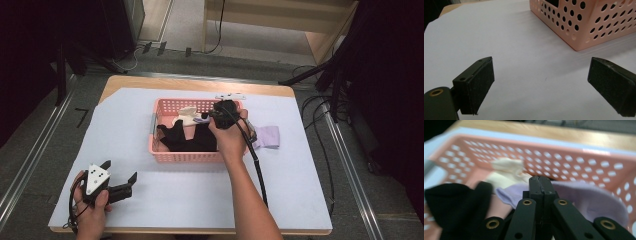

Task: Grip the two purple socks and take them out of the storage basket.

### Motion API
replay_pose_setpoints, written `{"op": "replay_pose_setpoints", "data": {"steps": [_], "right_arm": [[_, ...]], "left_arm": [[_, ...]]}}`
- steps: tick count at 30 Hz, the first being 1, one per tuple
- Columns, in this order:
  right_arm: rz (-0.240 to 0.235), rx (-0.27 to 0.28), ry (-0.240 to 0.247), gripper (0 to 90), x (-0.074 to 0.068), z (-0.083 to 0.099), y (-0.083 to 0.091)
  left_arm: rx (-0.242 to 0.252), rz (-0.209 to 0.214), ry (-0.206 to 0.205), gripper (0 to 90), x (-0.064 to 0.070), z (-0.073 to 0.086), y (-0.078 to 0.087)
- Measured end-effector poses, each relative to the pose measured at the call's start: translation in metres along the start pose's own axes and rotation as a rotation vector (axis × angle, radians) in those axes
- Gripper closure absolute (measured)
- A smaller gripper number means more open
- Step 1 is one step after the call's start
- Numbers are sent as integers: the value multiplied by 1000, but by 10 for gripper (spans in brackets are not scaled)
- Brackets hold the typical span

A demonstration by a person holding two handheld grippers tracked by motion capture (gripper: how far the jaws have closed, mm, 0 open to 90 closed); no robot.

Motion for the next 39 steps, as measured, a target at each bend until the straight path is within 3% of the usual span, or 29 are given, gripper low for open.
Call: {"op": "replay_pose_setpoints", "data": {"steps": [3,5,7,10,12,13,15,17,19,21,24,27,29,30,33,35,39], "right_arm": [[-64,40,29,900,-20,-2,18],[-131,71,50,900,-39,-2,35],[-166,78,64,900,-48,0,45],[-51,46,119,900,-31,6,37],[48,3,121,900,-8,10,25],[90,-45,99,891,7,15,16],[103,-81,63,811,19,20,8],[98,-79,66,684,25,21,2],[74,-101,74,620,22,26,-4],[63,-165,80,552,17,35,-11],[87,-217,162,497,7,45,-17],[41,-262,177,391,-7,52,-23],[73,-327,199,353,-10,60,-27],[104,-367,226,345,-10,64,-30],[110,-423,217,353,-13,69,-34],[157,-475,241,380,-11,74,-37],[202,-512,260,449,-7,78,-39]], "left_arm": [[-3,0,-2,77,0,0,0],[-2,-2,-2,77,0,0,0],[-2,-3,-3,77,0,0,0],[-4,-2,-7,77,0,0,0],[-2,-3,-7,77,0,0,0],[-5,-2,-8,77,0,0,0],[-2,-1,-5,77,0,0,0],[-6,-6,-7,77,0,0,0],[-8,-4,-14,77,0,0,0],[-4,-3,-14,77,1,0,0],[0,-4,-14,77,0,0,0],[-2,-3,-11,77,1,0,0],[-6,-5,-12,77,1,0,0],[-5,-5,-12,77,1,0,0],[-8,-3,-9,77,1,0,0],[-12,-1,-15,77,1,0,-1],[-18,-1,-32,77,2,1,-1]]}}
Point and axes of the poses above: each handheld gripper's, and its own axes: y roughly backward along the jaws, z roughly out of its underside, x roughly to its right, the point moved 10 cm from there along -y, roughly forward along the jaws, and after that the axes turned 14 degrees about -y, right-handed, at the moved point
